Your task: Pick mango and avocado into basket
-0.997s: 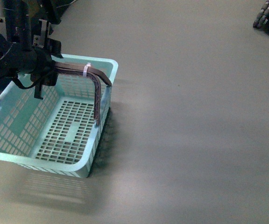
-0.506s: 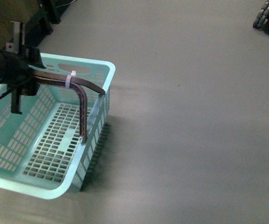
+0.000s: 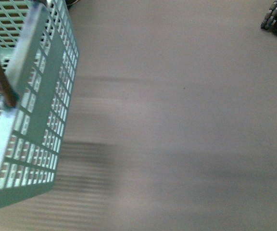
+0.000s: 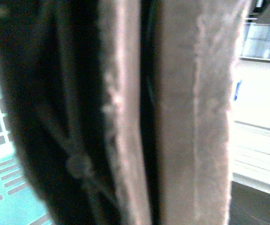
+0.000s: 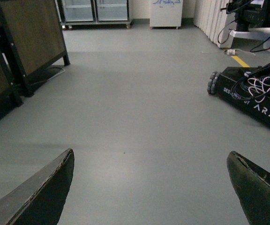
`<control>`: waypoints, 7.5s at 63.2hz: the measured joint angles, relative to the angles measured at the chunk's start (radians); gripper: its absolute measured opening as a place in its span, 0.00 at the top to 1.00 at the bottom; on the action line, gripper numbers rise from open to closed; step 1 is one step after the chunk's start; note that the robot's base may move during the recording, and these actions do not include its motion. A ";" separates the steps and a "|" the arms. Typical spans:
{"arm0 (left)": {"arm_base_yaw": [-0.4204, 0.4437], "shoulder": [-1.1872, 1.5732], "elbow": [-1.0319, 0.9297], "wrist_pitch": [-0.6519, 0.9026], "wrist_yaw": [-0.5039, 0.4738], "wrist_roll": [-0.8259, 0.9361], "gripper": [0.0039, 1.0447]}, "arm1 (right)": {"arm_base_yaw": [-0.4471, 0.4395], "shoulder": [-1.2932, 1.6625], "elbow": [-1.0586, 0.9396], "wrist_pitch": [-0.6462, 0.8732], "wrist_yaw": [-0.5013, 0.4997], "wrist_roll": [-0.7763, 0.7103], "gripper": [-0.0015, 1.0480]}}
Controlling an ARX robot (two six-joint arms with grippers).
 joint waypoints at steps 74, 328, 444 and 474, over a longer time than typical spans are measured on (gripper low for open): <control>0.021 -0.159 0.002 -0.166 0.006 -0.002 0.88 | 0.000 0.000 0.000 0.000 0.002 0.000 0.08; 0.023 -0.160 0.013 -0.167 0.006 -0.005 0.88 | 0.000 -0.001 0.000 0.000 0.000 0.000 0.08; 0.023 -0.160 0.014 -0.167 0.006 -0.005 0.88 | 0.000 0.000 0.000 0.000 0.002 0.000 0.08; 0.031 -0.159 0.015 -0.167 -0.019 0.009 0.88 | -0.001 -0.001 0.000 0.000 -0.006 0.000 0.08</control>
